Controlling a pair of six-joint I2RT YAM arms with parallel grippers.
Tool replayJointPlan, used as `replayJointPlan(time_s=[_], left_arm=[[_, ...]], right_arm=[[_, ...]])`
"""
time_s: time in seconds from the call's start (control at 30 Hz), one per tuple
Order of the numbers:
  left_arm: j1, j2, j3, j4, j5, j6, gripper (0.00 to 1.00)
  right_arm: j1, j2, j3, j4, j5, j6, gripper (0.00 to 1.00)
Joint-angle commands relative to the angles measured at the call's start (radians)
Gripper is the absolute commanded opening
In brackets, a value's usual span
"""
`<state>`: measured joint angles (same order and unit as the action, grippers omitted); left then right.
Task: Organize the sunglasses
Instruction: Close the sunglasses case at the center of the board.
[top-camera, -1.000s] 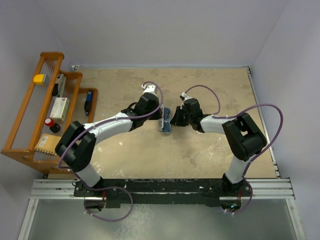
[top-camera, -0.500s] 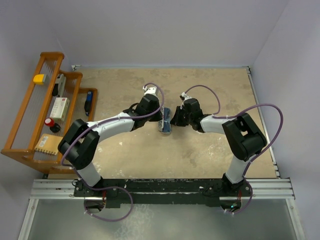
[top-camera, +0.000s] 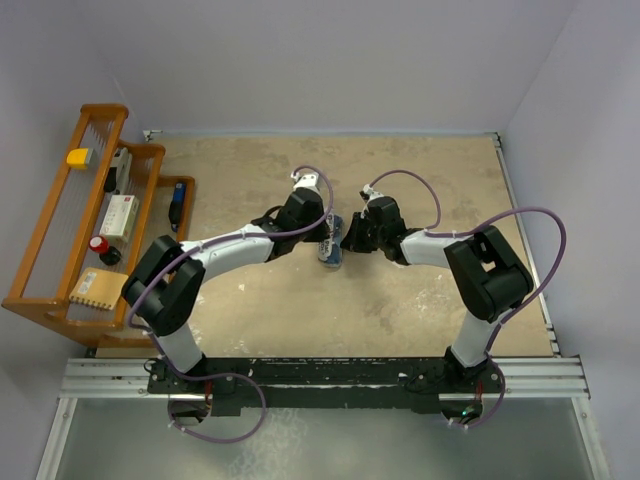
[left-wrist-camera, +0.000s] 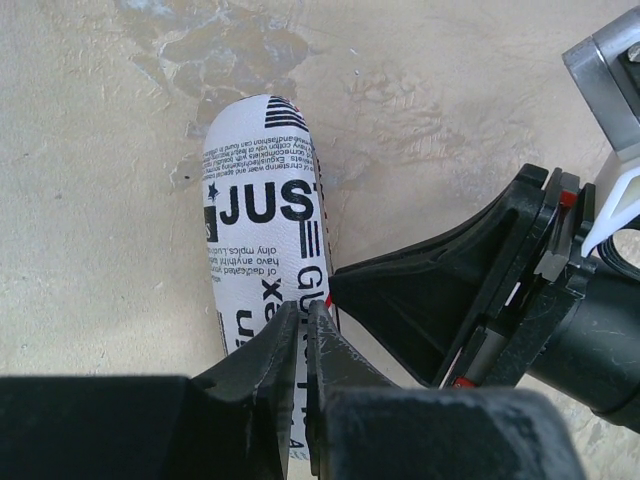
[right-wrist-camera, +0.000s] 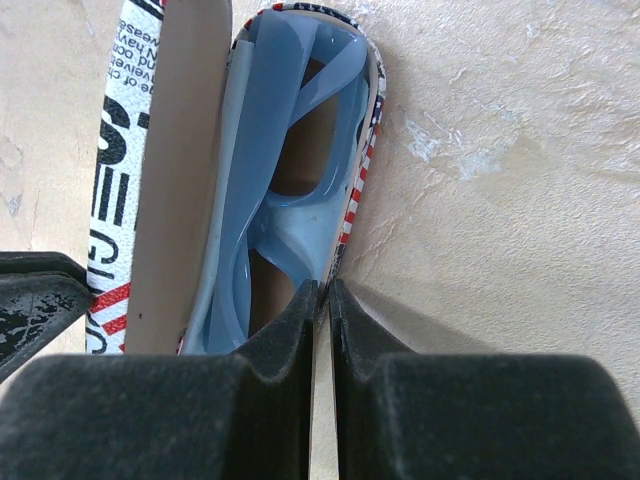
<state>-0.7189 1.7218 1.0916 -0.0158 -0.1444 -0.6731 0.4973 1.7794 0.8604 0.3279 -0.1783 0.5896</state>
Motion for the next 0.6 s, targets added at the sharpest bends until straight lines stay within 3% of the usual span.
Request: replayJointPlan(time_s=[0.0,0.57], left_arm=[[-0.012,0.028,0.020,0.003,0.004,-0.012,0.04],[-0.044,0.102,0.006,0.031,-0.005,-0.025,0.03]], right_arm=[[-0.002,0.009,0.028,0.014,-0.012,-0.017,0.11],[-0.002,-0.013,0.016,0.010,-0.019,-0.008,0.11]])
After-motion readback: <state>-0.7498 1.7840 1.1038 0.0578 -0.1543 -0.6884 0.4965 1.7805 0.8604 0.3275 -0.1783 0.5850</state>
